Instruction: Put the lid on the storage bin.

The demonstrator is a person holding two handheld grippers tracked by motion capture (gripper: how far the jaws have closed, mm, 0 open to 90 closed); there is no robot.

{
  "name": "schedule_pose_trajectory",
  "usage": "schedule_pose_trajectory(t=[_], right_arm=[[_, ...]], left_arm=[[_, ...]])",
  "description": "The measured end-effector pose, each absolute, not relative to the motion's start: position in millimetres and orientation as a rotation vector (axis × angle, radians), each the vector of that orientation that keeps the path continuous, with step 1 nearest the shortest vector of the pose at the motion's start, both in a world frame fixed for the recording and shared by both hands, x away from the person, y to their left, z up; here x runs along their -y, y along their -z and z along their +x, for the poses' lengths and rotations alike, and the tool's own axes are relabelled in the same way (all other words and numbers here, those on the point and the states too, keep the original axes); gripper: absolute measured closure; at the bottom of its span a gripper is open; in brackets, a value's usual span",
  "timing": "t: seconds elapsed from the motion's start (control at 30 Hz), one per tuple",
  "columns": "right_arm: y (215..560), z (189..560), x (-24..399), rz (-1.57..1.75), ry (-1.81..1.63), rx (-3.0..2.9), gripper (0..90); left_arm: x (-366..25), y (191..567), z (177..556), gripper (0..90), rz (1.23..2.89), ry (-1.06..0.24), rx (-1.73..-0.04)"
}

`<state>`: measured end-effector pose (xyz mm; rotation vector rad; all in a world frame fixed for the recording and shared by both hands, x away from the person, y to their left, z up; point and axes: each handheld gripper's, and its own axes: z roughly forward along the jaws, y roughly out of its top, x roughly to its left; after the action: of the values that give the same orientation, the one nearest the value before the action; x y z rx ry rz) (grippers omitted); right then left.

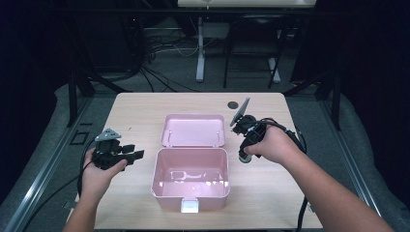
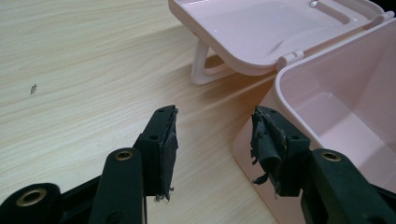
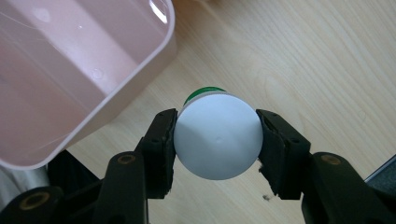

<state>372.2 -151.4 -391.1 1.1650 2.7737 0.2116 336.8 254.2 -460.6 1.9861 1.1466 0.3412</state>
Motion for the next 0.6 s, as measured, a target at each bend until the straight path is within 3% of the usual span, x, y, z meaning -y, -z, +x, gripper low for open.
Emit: schedule_pose_trajectory(t=[0.6], right_arm=[[368.2,362.3,127.5,1.045,-0.225,-2.819,50.3]], left_arm=[[-256.1,460.7,337.4,50.5,1.98,-0.342,-1.145]])
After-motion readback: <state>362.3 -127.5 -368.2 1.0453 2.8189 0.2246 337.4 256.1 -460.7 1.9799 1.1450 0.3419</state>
